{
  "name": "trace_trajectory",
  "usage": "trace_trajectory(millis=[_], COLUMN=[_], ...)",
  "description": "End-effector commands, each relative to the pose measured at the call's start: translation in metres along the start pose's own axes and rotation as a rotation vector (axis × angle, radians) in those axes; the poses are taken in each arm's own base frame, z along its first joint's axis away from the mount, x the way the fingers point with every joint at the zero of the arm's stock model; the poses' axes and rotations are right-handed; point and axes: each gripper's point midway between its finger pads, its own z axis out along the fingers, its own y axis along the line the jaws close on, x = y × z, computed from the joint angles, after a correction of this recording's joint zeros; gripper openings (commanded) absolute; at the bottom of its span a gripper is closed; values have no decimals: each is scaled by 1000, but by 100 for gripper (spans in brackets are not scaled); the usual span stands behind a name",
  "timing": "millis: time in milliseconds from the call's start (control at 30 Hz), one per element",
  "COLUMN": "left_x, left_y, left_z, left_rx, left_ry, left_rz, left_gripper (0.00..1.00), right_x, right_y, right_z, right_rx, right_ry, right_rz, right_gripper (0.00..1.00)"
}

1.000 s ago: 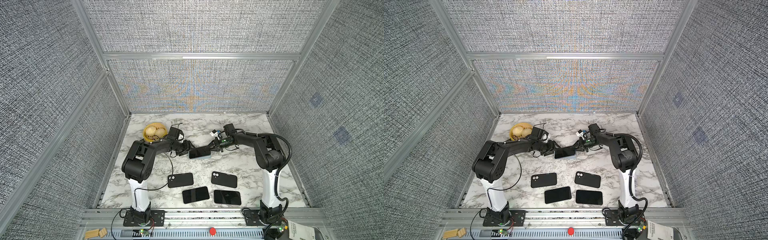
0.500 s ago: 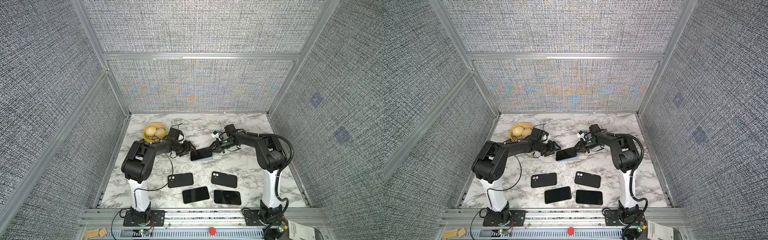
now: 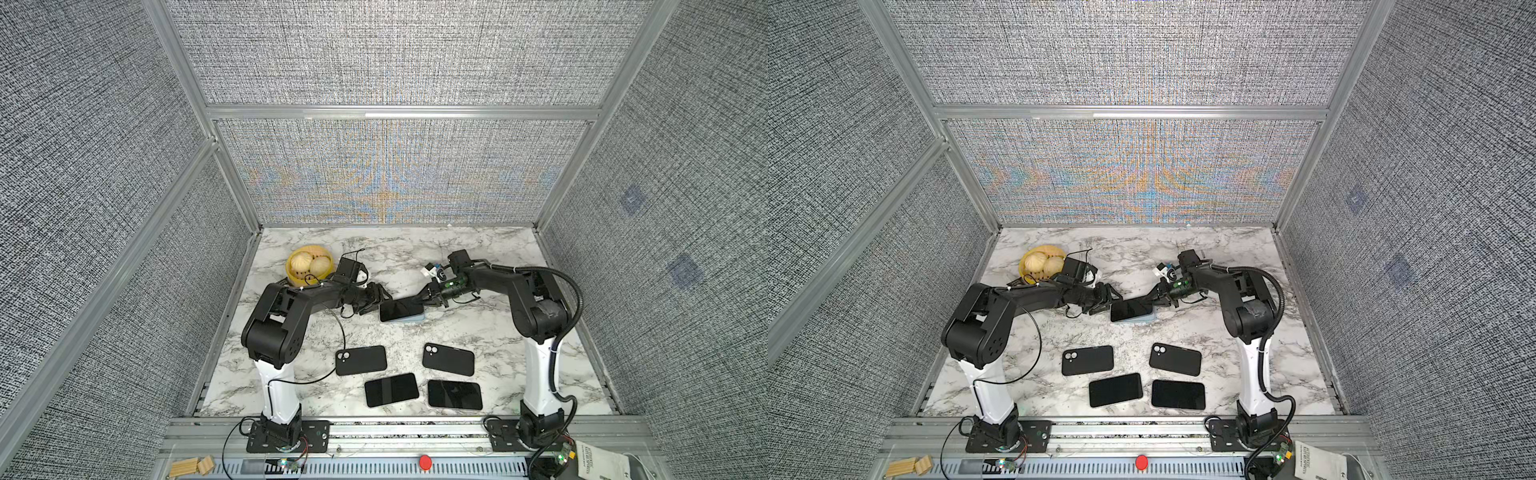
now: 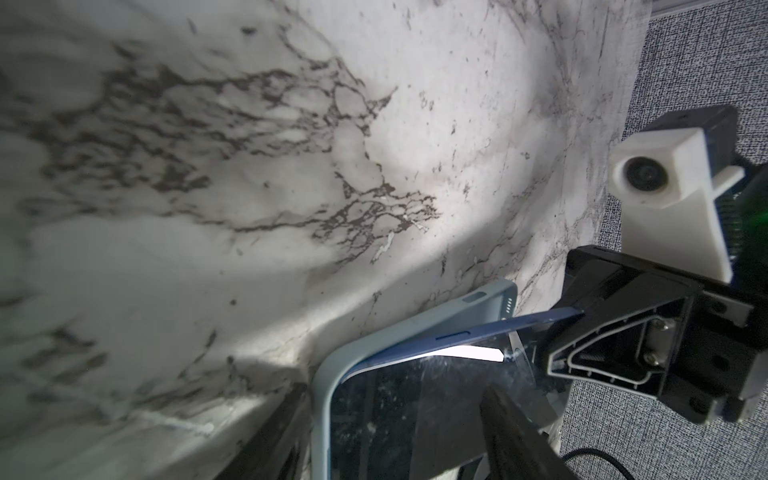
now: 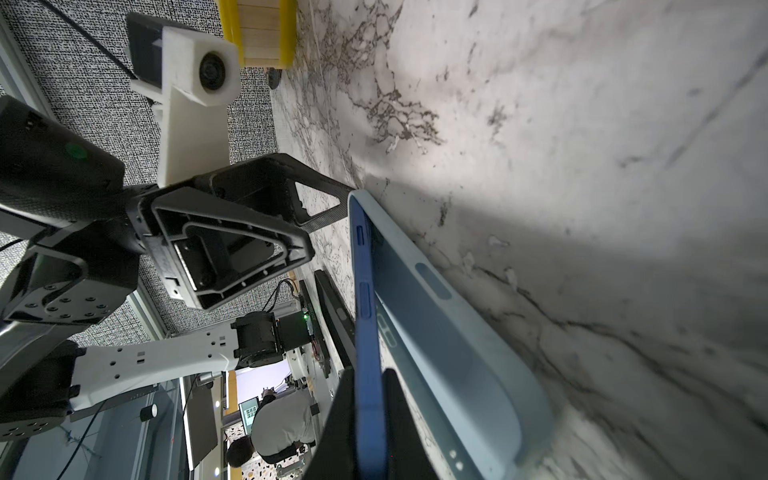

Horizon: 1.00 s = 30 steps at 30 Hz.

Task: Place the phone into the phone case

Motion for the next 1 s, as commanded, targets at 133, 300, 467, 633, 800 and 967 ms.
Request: trace_trajectory(millis=[133,300,467,633,800,967], left_x=[-2,-2,-2,-2,-1,1], left_y=[-7,-7,-7,-7,-6,-5], left_z=[0,-2,-4,-7,-8,-10], left_rx=[24,19,11,4,-6,-9], left_ry=[-3,-8,-14,-18,-20,-20], left_rz=[7,10,12,18,25,29], left_gripper=[66,66,66,66,66,66], right_x=[1,1,2,2,2,4], right_y=[-30,-34,-34,-30,-23,-20], right_z=[4,5,1,-6,-9,-11], right_rx=[146,176,219,266,310,387], right_ry=[-6,7,7,2,1,8], right_rz=[50,40,22,-2,-24,-49], right_gripper=[7,15,34,46,50,53])
